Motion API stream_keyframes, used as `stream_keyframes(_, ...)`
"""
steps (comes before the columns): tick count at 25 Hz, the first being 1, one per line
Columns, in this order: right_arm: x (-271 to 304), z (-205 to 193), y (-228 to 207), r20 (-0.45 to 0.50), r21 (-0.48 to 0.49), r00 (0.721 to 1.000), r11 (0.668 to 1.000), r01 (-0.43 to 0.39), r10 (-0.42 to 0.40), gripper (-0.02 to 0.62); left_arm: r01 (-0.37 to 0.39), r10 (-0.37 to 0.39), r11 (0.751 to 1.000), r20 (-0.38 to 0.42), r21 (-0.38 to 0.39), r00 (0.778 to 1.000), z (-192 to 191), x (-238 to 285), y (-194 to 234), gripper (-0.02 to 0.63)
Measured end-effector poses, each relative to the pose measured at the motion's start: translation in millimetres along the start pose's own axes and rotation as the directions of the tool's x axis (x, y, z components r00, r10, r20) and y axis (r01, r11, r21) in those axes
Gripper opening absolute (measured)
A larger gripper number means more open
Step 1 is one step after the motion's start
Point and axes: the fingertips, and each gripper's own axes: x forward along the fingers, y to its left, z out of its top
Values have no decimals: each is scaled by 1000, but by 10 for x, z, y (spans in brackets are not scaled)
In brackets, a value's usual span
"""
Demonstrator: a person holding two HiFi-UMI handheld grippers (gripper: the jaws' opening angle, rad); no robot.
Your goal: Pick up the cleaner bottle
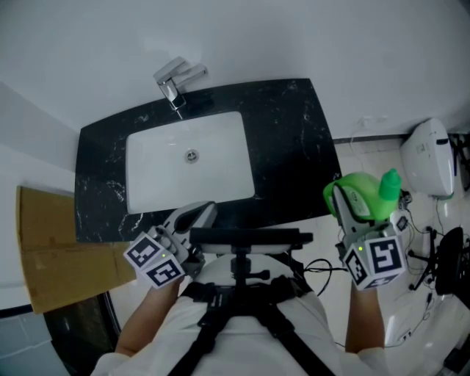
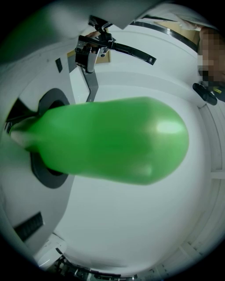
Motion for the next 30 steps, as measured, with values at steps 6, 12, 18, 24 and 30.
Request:
stream_keyframes(6, -6, 35, 11, 7, -2, 1000, 1000, -9, 9, 161, 1, -1, 1000, -1, 2, 1000, -2, 0, -6, 0)
stream_keyframes(12, 3, 42, 27, 9, -2, 1000, 1000, -18, 18, 161, -1, 1, 1000, 0, 4, 1000, 2, 5, -3, 0)
stream_keyframes(18, 7, 33, 26, 3, 0, 1000, 1000, -18, 18, 161, -4, 4, 1000, 0, 4, 1000, 6, 3, -1, 0)
stream_keyframes(24, 10, 31, 29, 0, 0, 1000, 1000, -17, 17, 161, -4, 4, 1000, -1, 4, 1000, 7, 5, -8, 0)
stream_keyframes(30, 18, 19, 37, -3, 1, 1000, 1000, -18, 18, 161, -8, 8, 1000, -2, 5, 1000, 1, -4, -5, 0)
